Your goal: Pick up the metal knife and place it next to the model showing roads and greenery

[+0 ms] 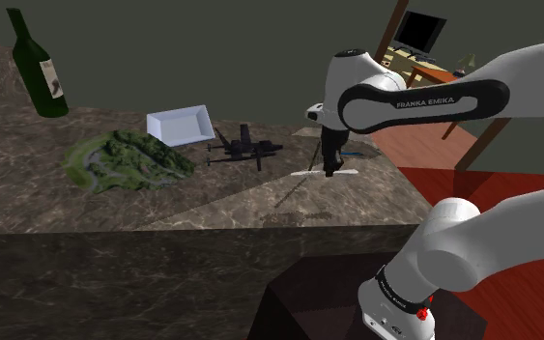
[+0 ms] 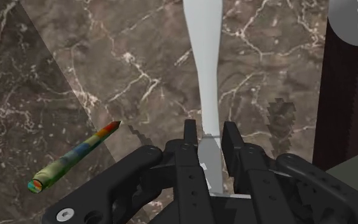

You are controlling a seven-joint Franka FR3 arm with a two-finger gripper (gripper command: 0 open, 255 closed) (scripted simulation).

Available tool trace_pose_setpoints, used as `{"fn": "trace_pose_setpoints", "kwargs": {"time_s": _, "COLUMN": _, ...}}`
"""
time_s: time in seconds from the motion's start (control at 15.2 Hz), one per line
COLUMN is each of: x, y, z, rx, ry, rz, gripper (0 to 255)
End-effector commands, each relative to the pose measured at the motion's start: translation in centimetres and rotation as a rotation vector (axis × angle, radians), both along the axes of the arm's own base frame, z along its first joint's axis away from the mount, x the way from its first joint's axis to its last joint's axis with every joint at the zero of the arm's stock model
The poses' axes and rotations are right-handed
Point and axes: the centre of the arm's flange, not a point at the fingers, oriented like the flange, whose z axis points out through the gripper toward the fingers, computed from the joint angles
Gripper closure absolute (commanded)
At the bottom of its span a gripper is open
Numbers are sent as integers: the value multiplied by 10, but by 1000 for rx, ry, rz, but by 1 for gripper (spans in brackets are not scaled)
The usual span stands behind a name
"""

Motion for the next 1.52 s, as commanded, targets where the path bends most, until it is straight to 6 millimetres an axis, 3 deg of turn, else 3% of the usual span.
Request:
{"fn": "trace_pose_setpoints", "kwargs": {"time_s": 0.0, "x": 0, "y": -1, "z": 11, "rx": 0, "ry": 1, "rz": 0, "gripper": 255}}
{"fn": "trace_pose_setpoints", "kwargs": {"time_s": 0.46, "x": 0, "y": -1, "z": 47, "rx": 0, "ry": 1, "rz": 0, "gripper": 255}}
{"fn": "trace_pose_setpoints", "kwargs": {"time_s": 1.45, "x": 38, "y": 194, "z": 48, "rx": 0, "ry": 1, "rz": 0, "gripper": 255}}
